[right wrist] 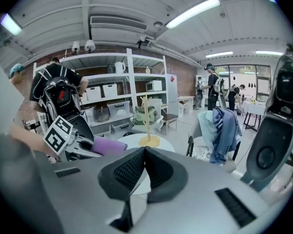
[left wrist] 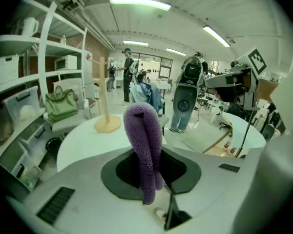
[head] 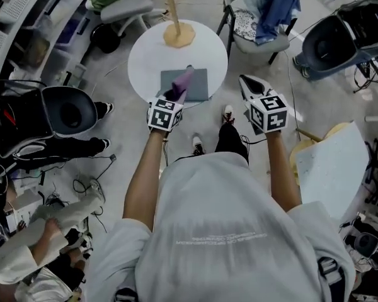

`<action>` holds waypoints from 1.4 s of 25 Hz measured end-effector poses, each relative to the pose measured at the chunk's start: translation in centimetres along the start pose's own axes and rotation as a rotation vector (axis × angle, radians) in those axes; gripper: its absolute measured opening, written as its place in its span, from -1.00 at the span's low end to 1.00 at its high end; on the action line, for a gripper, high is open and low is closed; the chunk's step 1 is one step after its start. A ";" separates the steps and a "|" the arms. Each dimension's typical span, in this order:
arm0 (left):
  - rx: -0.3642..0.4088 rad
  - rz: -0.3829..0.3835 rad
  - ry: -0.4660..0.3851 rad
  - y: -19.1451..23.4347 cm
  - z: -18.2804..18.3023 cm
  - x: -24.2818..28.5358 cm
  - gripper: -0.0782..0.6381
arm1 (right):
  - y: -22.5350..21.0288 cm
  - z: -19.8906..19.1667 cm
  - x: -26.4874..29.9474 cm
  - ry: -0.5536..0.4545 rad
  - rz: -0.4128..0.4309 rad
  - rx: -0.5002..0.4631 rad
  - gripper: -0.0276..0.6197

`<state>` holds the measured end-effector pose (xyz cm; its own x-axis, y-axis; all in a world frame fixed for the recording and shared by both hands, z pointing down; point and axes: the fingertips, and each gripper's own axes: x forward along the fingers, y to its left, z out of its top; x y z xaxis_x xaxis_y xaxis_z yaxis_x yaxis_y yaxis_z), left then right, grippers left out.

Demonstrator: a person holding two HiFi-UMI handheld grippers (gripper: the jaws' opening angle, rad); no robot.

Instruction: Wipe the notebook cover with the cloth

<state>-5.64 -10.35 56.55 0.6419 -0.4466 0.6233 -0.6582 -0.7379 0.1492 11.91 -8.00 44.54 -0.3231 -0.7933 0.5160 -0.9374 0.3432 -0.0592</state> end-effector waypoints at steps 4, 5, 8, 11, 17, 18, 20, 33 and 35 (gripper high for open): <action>0.045 0.121 -0.137 3.8 6.3 -4.4 -0.58 | 0.5 6.5 0.4 -0.110 -0.005 -0.101 -0.91; 0.056 0.147 -0.166 4.5 7.7 -5.4 -0.58 | 0.7 8.0 0.5 -0.134 -0.003 -0.124 -0.91; 0.090 0.218 -0.237 6.5 11.3 -8.4 -0.58 | 1.4 11.9 0.8 -0.192 0.019 -0.178 -0.91; 0.111 0.280 -0.299 7.8 13.7 -11.5 -0.58 | 2.4 14.6 0.4 -0.241 0.040 -0.230 -0.91; 0.176 0.386 -0.373 8.1 17.2 -17.4 -0.58 | 4.4 17.9 -0.9 -0.292 0.076 -0.288 -0.91; 0.181 0.399 -0.388 8.1 17.9 -18.2 -0.58 | 4.6 18.6 -1.0 -0.301 0.078 -0.303 -0.91; 0.189 0.419 -0.415 7.9 19.0 -19.6 -0.58 | 4.9 19.8 -1.2 -0.322 0.083 -0.328 -0.91; 0.214 0.477 -0.467 11.3 27.1 -25.4 -0.57 | 7.4 28.9 1.4 -0.344 0.142 -0.363 -0.91; 0.229 0.484 -0.462 10.4 27.5 -25.6 -0.57 | 7.1 28.6 0.7 -0.352 0.149 -0.355 -0.91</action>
<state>-18.17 -20.48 21.04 0.4330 -0.8829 0.1815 -0.8450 -0.4677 -0.2591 1.29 -20.51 20.04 -0.5314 -0.8227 0.2022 -0.7954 0.5666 0.2150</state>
